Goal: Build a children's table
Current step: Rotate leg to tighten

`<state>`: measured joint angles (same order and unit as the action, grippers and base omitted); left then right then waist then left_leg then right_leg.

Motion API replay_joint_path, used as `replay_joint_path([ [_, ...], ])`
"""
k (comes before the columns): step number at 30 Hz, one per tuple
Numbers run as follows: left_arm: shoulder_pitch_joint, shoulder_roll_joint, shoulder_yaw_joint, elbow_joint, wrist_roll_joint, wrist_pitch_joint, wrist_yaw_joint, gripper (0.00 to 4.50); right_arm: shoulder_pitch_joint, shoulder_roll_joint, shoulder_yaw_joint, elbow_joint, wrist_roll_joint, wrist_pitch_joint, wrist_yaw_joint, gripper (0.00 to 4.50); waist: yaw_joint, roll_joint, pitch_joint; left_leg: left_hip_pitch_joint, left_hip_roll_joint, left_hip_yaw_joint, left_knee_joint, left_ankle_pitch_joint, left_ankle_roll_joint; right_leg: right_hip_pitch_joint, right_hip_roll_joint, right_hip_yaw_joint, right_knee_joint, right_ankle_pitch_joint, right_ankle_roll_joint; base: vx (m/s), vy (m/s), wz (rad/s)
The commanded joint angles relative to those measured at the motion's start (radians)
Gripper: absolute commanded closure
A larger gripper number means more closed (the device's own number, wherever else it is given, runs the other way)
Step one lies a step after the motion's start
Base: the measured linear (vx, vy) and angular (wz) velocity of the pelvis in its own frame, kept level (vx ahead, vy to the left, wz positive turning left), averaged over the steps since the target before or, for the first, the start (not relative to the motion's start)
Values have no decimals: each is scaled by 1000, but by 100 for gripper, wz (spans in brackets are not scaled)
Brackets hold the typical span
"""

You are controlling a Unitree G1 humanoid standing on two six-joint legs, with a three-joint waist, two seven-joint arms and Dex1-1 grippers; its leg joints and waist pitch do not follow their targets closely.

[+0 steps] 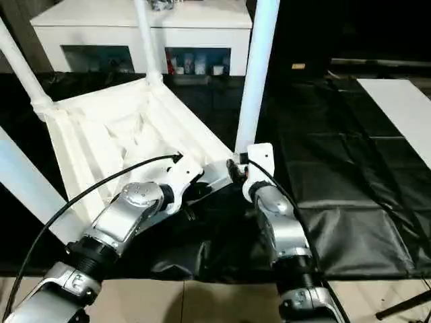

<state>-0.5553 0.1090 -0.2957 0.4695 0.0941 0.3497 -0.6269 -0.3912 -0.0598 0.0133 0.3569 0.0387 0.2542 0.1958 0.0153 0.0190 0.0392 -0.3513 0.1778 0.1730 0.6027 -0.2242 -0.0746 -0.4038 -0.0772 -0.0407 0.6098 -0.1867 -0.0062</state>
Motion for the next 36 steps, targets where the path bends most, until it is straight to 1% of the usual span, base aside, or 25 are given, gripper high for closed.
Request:
replay_joint_path([
  [1, 10, 7, 5, -4, -3, -45, -2, 450, -1, 5, 67, -40, 19, 4, 65, 78, 4, -19, -50, -15, 33, -11, -76, -130, 68, 53, -55, 37, -85, -261, -166, 0, 0, 0],
  [2, 22, 27, 6, -20, -5, -38, -23, 450, 2, -21, 60, -52, 28, 12, 92, 69, 2, -17, -49, -13, 34, -13, -77, -140, 66, 52, -56, 36, -86, -275, -168, 0, 0, 0],
  [3, 48, 67, 4, -59, -25, -30, -92, 450, 13, -88, 70, -75, 41, 30, 185, 67, -1, -22, -48, -14, 35, -13, -76, -147, 69, 53, -56, 36, -87, -284, -170, 0, 0, 0],
  [4, 68, 96, 1, -89, -42, -10, -142, 450, 23, -144, 86, -87, 38, 26, 256, 67, -1, -20, -49, -18, 37, -15, -76, -141, 77, 59, -58, 35, -82, -271, -175, 0, 0, 0],
  [5, 77, 110, 0, -102, -50, 1, -167, 450, 28, -172, 97, -92, 33, 21, 290, 67, 0, -18, -48, -16, 40, -14, -75, -138, 81, 55, -59, 37, -83, -264, -179, 0, 0, 0],
  [6, 92, 139, -4, -120, -68, -10, -220, 450, 43, -213, 101, -108, 53, 17, 371, 67, 0, -16, -50, -10, 40, -11, -72, -140, 88, 50, -56, 37, -81, -241, -195, 0, 0, 0],
  [7, 102, 159, -6, -134, -84, -11, -259, 450, 54, -242, 105, -121, 68, 11, 427, 67, -1, -19, -49, -12, 41, -8, -72, -128, 95, 48, -55, 38, -79, -215, -214, 0, 0, 0],
  [8, 125, 207, -16, -167, -118, -44, -356, 450, 80, -302, 115, -151, 90, -6, 544, 67, 1, -19, -50, -14, 39, -10, -71, -126, 100, 53, -55, 36, -77, -204, -218, 0, 0, 0],
  [9, 127, 211, -17, -170, -121, -48, -365, 450, 82, -307, 115, -154, 91, -8, 553, 67, 6, -16, -51, -13, 46, -10, -70, -111, 111, 53, -59, 39, -71, -163, -227, 0, 0, 0],
  [10, 145, 254, -32, -206, -154, -45, -453, 450, 95, -341, 117, -169, 110, -9, 620, 67, 4, -17, -50, -12, 47, -9, -70, -103, 117, 51, -57, 39, -70, -143, -238, 0, 0, 0],
  [11, 150, 273, -39, -221, -164, -38, -486, 450, 100, -355, 118, -176, 121, -7, 650, 67, 6, -17, -52, -13, 45, -10, -71, -92, 124, 55, -55, 36, -64, -117, -251, 0, 0, 0],
  [12, 153, 291, -45, -230, -170, -37, -515, 450, 103, -370, 120, -179, 132, -10, 682, 67, 9, -14, -53, -9, 47, -8, -68, -79, 134, 51, -56, 38, -59, -79, -265, 0, 0, 0],
  [13, 150, 304, -42, -233, -171, -31, -528, 450, 100, -388, 125, -177, 146, -11, 713, 67, 11, -16, -54, -9, 47, -8, -67, -59, 141, 53, -57, 37, -56, -52, -277, 0, 0, 0],
  [14, 147, 308, -41, -231, -170, -32, -532, 450, 97, -396, 128, -174, 149, -15, 725, 67, 13, -14, -55, -6, 47, -7, -66, -49, 144, 52, -56, 36, -54, -38, -283, 0, 0, 0],
  [15, 144, 312, -40, -230, -169, -32, -537, 450, 90, -404, 136, -165, 149, -21, 736, 67, 14, -18, -53, -6, 47, -6, -66, -39, 148, 53, -55, 36, -53, -22, -292, 0, 0, 0],
  [16, 140, 318, -42, -226, -166, -34, -542, 450, 79, -405, 143, -150, 144, -28, 742, 67, 19, -16, -54, -2, 47, -4, -64, -40, 148, 52, -57, 37, -53, -20, -299, 0, 0, 0],
  [19, 132, 325, -41, -213, -166, -42, -546, 450, 60, -398, 141, -128, 142, -36, 760, 67, 18, -19, -51, -5, 46, -4, -66, -65, 134, 55, -59, 38, -56, -56, -297, 0, 0, 0],
  [20, 129, 327, -42, -210, -163, -46, -544, 450, 55, -392, 136, -122, 146, -36, 761, 84, 19, -20, -51, -5, 46, -5, -67, -70, 126, 56, -60, 38, -57, -69, -291, 0, 0, 0],
  [21, 128, 329, -43, -208, -162, -48, -545, 450, 52, -389, 133, -119, 151, -33, 765, 84, 20, -21, -51, -4, 46, -5, -67, -68, 122, 56, -60, 38, -57, -73, -288, 0, 0, 0],
  [23, 127, 331, -41, -207, -162, -47, -549, 450, 51, -388, 136, -121, 150, -32, 777, 106, 20, -20, -53, -4, 46, -5, -66, -59, 120, 57, -58, 38, -54, -58, -290, 0, 0, 0],
  [25, 125, 330, -39, -206, -163, -46, -548, 450, 52, -389, 137, -122, 155, -32, 781, 123, 20, -24, -53, -5, 46, -5, -65, -47, 123, 58, -58, 38, -51, -37, -292, 0, 0, 0],
  [26, 125, 329, -39, -205, -164, -46, -548, 450, 52, -390, 139, -120, 162, -31, 785, 135, 21, -21, -53, -4, 46, -5, -65, -42, 125, 58, -58, 38, -50, -29, -296, 0, 0, 0],
  [27, 125, 329, -39, -205, -164, -45, -547, 450, 53, -390, 140, -120, 164, -32, 787, 135, 21, -22, -53, -4, 46, -5, -65, -41, 126, 58, -58, 37, -50, -28, -297, 0, 0, 0],
  [30, 128, 331, -43, -207, -167, -43, -549, 450, 57, -389, 143, -115, 168, -34, 797, 165, 21, -23, -54, -3, 46, -5, -64, -36, 128, 59, -58, 38, -49, -15, -302, 0, 0, 0],
  [36, 131, 332, -43, -205, -161, -40, -541, 450, 63, -377, 137, -110, 164, -32, 780, 179, 22, -23, -54, -3, 45, -4, -62, -31, 129, 60, -58, 38, -48, -11, -303, 0, 0, 0],
])
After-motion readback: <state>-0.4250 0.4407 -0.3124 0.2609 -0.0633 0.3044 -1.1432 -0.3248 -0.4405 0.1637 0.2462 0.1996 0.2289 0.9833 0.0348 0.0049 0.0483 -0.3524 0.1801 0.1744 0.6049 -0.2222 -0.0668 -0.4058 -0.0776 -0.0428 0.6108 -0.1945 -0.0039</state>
